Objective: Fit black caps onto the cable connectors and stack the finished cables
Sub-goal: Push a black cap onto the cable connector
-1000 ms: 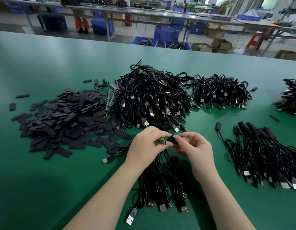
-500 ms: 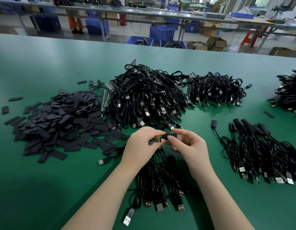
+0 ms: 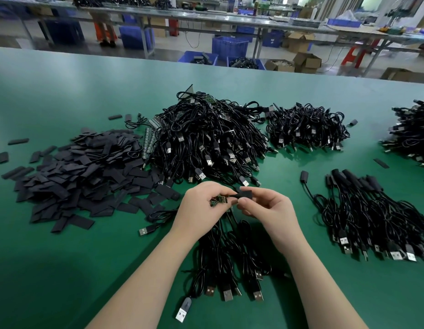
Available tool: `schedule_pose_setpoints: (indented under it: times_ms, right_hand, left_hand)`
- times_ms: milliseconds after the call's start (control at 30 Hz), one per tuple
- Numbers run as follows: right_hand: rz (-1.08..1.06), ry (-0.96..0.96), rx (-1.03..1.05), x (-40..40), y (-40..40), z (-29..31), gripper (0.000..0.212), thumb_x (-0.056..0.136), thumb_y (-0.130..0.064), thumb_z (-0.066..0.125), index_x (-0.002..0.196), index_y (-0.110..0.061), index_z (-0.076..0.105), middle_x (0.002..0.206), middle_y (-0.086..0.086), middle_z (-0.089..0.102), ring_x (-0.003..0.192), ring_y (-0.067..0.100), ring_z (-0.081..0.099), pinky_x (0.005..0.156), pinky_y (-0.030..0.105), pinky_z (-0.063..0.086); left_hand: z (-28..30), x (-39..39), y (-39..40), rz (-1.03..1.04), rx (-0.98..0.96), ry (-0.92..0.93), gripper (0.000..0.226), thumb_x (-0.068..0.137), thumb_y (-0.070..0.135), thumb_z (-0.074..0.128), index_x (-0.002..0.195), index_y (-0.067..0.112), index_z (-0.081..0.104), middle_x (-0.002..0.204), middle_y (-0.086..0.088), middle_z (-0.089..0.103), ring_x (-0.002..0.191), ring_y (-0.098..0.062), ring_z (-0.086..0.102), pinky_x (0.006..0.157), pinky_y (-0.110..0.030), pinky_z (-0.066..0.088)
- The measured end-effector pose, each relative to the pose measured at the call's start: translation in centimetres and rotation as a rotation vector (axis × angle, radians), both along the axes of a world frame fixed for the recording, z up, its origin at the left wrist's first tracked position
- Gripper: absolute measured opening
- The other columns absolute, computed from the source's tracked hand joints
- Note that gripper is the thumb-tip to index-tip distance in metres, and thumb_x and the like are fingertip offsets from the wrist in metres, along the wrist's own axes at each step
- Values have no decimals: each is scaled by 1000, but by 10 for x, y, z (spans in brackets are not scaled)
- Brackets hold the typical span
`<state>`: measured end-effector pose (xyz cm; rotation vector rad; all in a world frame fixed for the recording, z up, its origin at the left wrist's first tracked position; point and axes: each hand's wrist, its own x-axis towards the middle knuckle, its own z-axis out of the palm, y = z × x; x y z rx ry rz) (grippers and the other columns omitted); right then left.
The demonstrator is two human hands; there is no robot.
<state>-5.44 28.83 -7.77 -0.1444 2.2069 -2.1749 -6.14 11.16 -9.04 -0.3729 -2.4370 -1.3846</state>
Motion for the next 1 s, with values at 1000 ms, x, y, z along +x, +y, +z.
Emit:
schedule_pose_setpoints:
  times_ms: [1000]
  right_hand:
    - [-239,47,-107,0,-2,3,21,81,-9,78,75,-30,81,82,-2,78,79,5,71,70,12,52]
  left_hand:
    - [4,3,2,0,19,4,46,86,9,63,99,51,51,109,27,53,107,7,51,87,-4,37]
